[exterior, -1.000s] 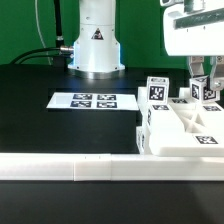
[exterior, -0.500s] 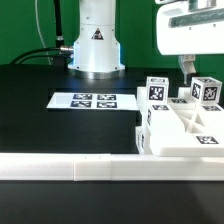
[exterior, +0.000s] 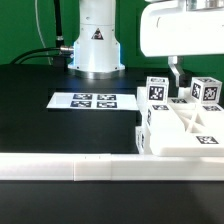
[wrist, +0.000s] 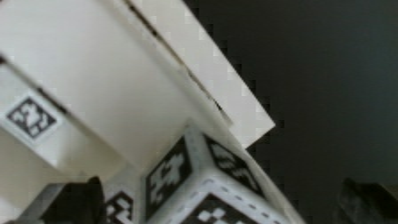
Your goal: Assemble chair
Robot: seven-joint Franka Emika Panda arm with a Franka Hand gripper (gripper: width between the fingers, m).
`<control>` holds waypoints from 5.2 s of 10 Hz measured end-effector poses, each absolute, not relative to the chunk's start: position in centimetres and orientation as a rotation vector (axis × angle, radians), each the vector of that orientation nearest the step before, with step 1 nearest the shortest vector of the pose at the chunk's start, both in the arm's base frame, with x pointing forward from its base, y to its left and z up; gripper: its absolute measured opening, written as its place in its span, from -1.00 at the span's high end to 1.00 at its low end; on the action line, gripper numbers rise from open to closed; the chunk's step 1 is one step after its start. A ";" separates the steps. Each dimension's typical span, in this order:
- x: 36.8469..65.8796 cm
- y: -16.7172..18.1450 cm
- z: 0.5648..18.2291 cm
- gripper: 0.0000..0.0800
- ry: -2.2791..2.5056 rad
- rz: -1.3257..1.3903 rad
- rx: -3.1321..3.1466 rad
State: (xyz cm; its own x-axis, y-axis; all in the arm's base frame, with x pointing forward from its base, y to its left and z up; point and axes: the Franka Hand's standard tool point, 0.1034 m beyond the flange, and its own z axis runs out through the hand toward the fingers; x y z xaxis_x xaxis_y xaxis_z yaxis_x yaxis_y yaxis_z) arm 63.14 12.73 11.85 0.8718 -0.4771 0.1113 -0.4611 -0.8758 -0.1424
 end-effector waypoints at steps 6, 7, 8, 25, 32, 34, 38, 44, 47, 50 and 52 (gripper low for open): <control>63.3 12.2 11.9 -0.62 -0.015 -0.258 -3.076; 63.3 12.2 11.9 -0.62 -0.077 -0.260 -3.085; 63.2 12.5 11.9 -0.62 -0.274 -0.264 -3.103; 63.4 11.8 12.0 0.29 0.643 -0.260 -2.986; 63.6 12.1 12.1 0.29 1.377 -0.205 -2.630; 63.6 12.4 12.0 0.29 1.592 -0.185 -2.472; 63.6 12.4 12.0 0.10 1.799 -0.151 -2.305; 63.6 13.1 12.1 -0.62 1.444 -0.195 -2.559; 63.6 12.9 12.1 -0.62 1.131 -0.231 -2.730; 63.5 13.2 11.9 -0.62 0.664 -0.280 -2.927; 63.5 13.4 11.9 -0.62 0.440 -0.301 -2.982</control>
Offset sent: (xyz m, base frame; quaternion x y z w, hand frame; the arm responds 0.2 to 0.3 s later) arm 0.0019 0.0004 0.0091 0.0135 -0.0063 -0.1722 0.9850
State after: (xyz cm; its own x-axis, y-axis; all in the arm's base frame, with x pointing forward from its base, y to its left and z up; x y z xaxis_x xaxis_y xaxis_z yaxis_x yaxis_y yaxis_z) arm 63.49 13.36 11.87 0.9383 -0.2960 0.1788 -0.2737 -0.9517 -0.1392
